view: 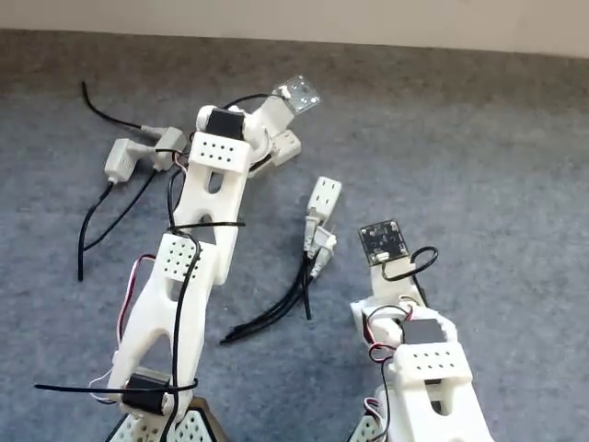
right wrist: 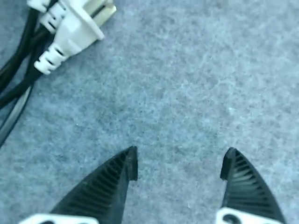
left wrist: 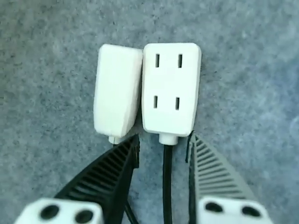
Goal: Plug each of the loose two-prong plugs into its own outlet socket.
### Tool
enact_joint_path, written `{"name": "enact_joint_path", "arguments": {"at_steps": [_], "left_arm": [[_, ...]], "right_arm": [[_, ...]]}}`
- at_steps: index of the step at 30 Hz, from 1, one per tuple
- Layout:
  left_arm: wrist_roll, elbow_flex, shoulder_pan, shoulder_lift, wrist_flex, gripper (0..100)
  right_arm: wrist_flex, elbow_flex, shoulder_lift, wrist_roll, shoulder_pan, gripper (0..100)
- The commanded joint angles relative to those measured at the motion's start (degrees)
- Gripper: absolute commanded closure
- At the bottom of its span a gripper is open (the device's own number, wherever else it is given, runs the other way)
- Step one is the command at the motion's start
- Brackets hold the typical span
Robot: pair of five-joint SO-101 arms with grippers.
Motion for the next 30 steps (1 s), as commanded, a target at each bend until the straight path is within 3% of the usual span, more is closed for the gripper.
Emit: {"name": "enact_joint_path", "arguments": {"at_steps": [1, 4, 8, 19, 23, 26, 30], "left_arm": [[2.81, -1.01, 1.45, -3.12, -1.05, 74], [4.31, -1.01, 1.45, -3.12, -1.58, 66], [4.4, -0.75, 1.19, -2.77, -4.4, 65], [4.48, 15.34, -0.4, -2.86, -24.0, 65], [4.31, 16.31, -0.48, -3.12, -23.56, 68], [4.04, 15.78, 0.04, -3.91, -19.52, 81], [-1.93, 12.97, 1.45, -6.2, -8.35, 93]], "right_arm": [[-0.75, -0.4, -1.01, 0.53, 0.04, 71.9], [-0.75, -0.4, -1.01, 0.53, 0.04, 71.9], [-0.75, -0.31, -1.01, 0.53, -0.04, 71.9], [-0.75, -0.31, -1.01, 0.53, -0.04, 71.9], [-0.75, -0.31, -1.01, 0.53, -0.04, 71.9], [-0.84, -0.31, -1.01, 0.53, -0.04, 71.9], [-0.84, -0.31, -1.01, 0.53, -0.04, 71.9]]}}
